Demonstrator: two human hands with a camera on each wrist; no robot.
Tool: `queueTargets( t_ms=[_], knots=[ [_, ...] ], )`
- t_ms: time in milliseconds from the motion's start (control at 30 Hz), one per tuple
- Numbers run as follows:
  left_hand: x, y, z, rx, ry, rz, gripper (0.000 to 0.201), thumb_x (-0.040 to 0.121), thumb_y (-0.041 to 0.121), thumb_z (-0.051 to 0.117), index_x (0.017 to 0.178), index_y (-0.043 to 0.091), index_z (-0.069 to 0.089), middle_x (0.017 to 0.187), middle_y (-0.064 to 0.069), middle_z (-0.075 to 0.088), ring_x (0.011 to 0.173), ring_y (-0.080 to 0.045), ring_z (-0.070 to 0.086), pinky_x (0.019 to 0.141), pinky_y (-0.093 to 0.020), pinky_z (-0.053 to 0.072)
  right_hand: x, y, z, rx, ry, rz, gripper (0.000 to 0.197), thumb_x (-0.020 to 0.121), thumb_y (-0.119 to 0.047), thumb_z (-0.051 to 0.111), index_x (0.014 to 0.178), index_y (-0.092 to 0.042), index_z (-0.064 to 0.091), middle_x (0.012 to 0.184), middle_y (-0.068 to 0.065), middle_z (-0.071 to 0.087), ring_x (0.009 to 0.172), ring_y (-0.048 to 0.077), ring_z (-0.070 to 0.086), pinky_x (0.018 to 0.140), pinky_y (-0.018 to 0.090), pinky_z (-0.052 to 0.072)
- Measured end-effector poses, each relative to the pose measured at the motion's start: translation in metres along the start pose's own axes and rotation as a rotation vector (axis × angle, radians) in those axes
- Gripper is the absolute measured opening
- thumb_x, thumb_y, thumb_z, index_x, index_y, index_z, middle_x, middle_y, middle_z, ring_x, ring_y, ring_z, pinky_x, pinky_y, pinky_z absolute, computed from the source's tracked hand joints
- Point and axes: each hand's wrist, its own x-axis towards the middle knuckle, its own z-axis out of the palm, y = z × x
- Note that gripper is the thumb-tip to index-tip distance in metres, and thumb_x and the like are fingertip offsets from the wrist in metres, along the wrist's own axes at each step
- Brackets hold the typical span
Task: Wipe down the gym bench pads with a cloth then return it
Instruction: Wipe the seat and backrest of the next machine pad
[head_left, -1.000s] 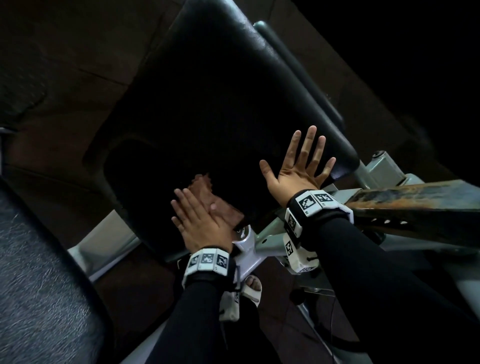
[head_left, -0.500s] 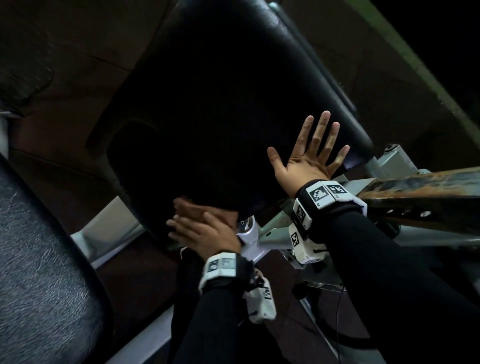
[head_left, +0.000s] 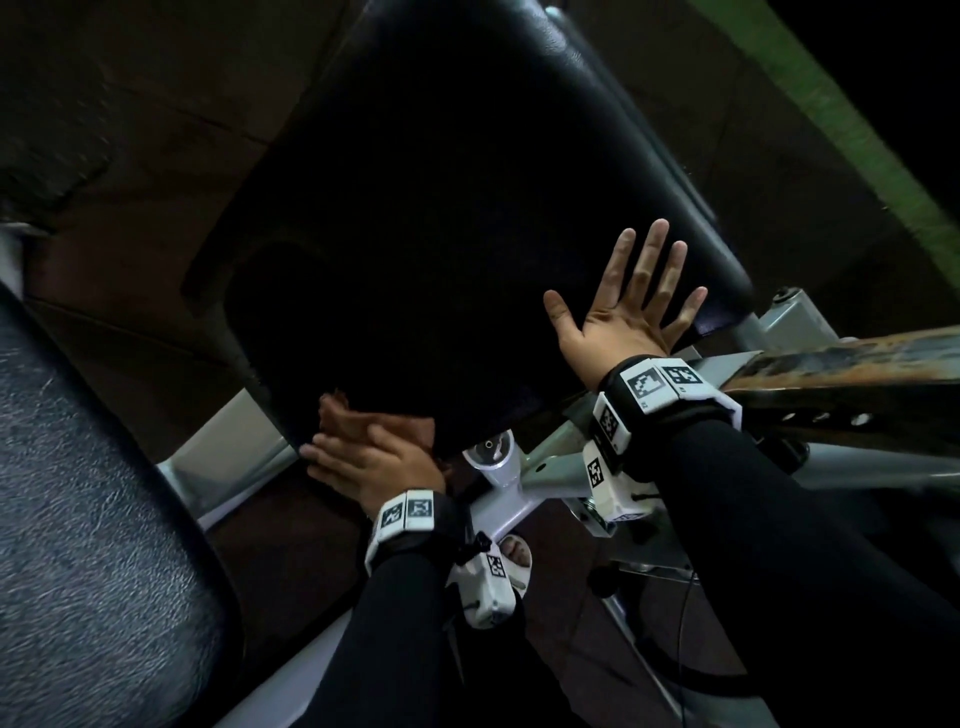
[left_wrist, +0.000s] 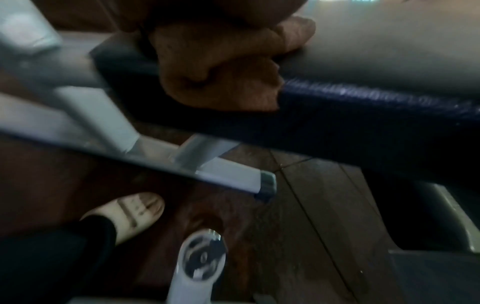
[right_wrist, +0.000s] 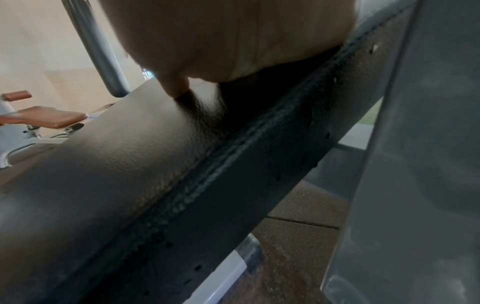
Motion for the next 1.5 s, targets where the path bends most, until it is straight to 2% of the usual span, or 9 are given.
queueTargets(
  t_ms=[167,400,533,667,767,867,1100,1300,1500],
  knots=[
    [0.007,-0.013,0.001,-0.063,-0.015,-0.077,0.056,0.100,0.020,0.036,0.141,-0.014,0.020,0.150,-0.032,0.017,0.142,-0.045,0.013,0.117,-0.037,0.000,-0.004,-0.012,-0.006,-0.045,0.037,0.047,0.090,0.088,-0.062,0.032,0.146,-0.014,-0.017,0.152,0.015,-0.027,0.140,0.032,-0.025,0.108,0.052,-0.019],
    [0.094,-0.003,-0.018,0.004,-0.201,-0.317,0.052,0.102,0.029,0.008,0.151,0.012,0.011,0.158,-0.015,0.011,0.145,-0.031,0.011,0.118,-0.045,0.009,0.012,-0.068,0.000,0.033,-0.128,-0.144,0.084,0.086,-0.069,0.028,0.141,-0.037,-0.027,0.141,0.007,-0.047,0.127,0.036,-0.044,0.097,0.055,-0.032],
    [0.111,0.036,-0.018,0.125,-0.078,-0.034,0.040,0.098,0.014,0.034,0.127,-0.006,0.054,0.133,-0.041,0.041,0.122,-0.054,0.044,0.097,-0.064,0.038,0.016,-0.074,0.006,0.016,-0.153,-0.109,0.097,0.079,-0.074,0.035,0.136,-0.036,-0.035,0.137,0.012,-0.050,0.123,0.040,-0.047,0.090,0.057,-0.034],
    [0.109,0.066,0.003,0.150,-0.171,0.073,0.058,0.101,0.033,0.001,0.150,0.002,0.006,0.156,-0.022,-0.003,0.144,-0.038,-0.009,0.112,-0.043,-0.014,0.017,-0.076,0.005,0.013,-0.175,-0.093,0.099,0.077,-0.076,0.035,0.134,-0.039,-0.036,0.136,0.010,-0.052,0.122,0.037,-0.049,0.090,0.056,-0.034],
    [0.080,0.080,0.004,0.128,-0.185,0.315,0.060,0.101,0.034,0.033,0.148,0.000,0.015,0.157,-0.018,0.007,0.144,-0.040,-0.001,0.115,-0.034,-0.011,0.017,-0.077,0.004,0.014,-0.180,-0.076,0.099,0.076,-0.076,0.036,0.134,-0.040,-0.036,0.137,0.008,-0.052,0.121,0.035,-0.051,0.090,0.054,-0.036],
    [0.052,0.061,-0.001,0.138,-0.226,0.442,0.062,0.100,0.030,0.036,0.149,0.003,0.011,0.158,-0.016,0.004,0.145,-0.036,-0.002,0.113,-0.035,-0.006,0.017,-0.078,0.004,0.012,-0.178,-0.074,0.099,0.076,-0.076,0.037,0.134,-0.041,-0.035,0.138,0.008,-0.050,0.122,0.035,-0.050,0.091,0.054,-0.035],
    [0.045,-0.009,-0.021,0.060,-0.179,0.042,0.060,0.099,0.023,0.042,0.149,0.003,0.015,0.157,-0.018,0.009,0.145,-0.035,0.010,0.114,-0.051,0.014,0.017,-0.078,0.002,0.019,-0.195,-0.078,0.099,0.077,-0.076,0.037,0.134,-0.040,-0.036,0.137,0.009,-0.051,0.123,0.036,-0.049,0.091,0.055,-0.034],
    [0.098,0.013,-0.020,0.005,-0.097,-0.221,0.056,0.104,0.025,0.029,0.149,0.000,0.007,0.157,-0.018,0.008,0.145,-0.031,0.008,0.112,-0.028,0.003,0.016,-0.077,0.003,0.020,-0.193,-0.088,0.099,0.077,-0.076,0.036,0.135,-0.039,-0.035,0.137,0.009,-0.051,0.123,0.037,-0.048,0.090,0.056,-0.034],
    [0.116,0.051,-0.010,0.095,-0.205,-0.021,0.057,0.098,0.029,-0.010,0.151,0.008,-0.003,0.156,-0.018,-0.015,0.144,-0.033,-0.015,0.105,-0.038,-0.029,0.017,-0.076,0.003,0.019,-0.210,-0.088,0.100,0.076,-0.077,0.036,0.135,-0.039,-0.035,0.137,0.009,-0.051,0.123,0.038,-0.048,0.091,0.058,-0.032]
  ],
)
